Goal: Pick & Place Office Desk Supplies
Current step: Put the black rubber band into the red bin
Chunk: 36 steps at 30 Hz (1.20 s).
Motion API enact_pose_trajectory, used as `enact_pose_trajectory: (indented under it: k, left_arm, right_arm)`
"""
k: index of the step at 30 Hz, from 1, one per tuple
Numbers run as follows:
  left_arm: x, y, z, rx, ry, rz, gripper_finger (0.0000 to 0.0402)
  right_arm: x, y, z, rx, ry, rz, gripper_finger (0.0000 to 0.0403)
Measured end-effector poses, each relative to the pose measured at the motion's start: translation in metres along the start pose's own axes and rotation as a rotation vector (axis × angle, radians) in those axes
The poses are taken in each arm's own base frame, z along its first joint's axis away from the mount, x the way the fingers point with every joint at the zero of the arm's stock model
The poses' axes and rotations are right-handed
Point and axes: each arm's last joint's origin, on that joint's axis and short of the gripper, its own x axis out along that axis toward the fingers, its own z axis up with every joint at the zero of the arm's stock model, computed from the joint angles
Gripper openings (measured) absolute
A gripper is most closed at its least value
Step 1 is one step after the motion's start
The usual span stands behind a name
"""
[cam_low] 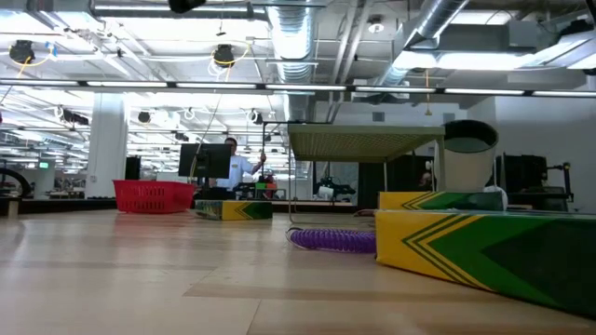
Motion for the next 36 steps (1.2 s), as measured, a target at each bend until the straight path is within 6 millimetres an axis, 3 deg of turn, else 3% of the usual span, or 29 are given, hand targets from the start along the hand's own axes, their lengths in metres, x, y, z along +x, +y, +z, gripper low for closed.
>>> enact_pose_trajectory:
  k: [12,16,22,26,29,36]
  left_arm:
    - [0.014,0.008,0.006,-0.006,-0.005,-0.044,0.0224]
    - [0.014,0.011,0.008,-0.017,-0.009,-0.039,0.0166]
    - [0.014,0.014,0.01,-0.041,0.015,-0.06,0.0021]
    - [0.014,0.014,0.01,-0.042,0.017,-0.059,0.0006]
    - [0.014,0.014,0.01,-0.041,0.017,-0.063,0.0004]
    - [0.011,0.013,0.01,-0.046,0.048,-0.079,0.0002]
  right_arm:
    - [0.0,0.0,0.0,-0.006,-0.015,-0.003,0.0]
    - [0.0,-0.001,0.0,-0.008,-0.014,-0.003,0.0]
    - [0.0,-0.001,0.0,-0.016,-0.015,-0.004,0.0]
    - [0.0,0.0,0.0,-0.035,-0.018,-0.001,0.0002]
    - [0.0,0.001,0.0,-0.051,-0.027,0.009,0.0024]
    - [0.0,0.002,0.001,-0.058,-0.065,0.015,0.0114]
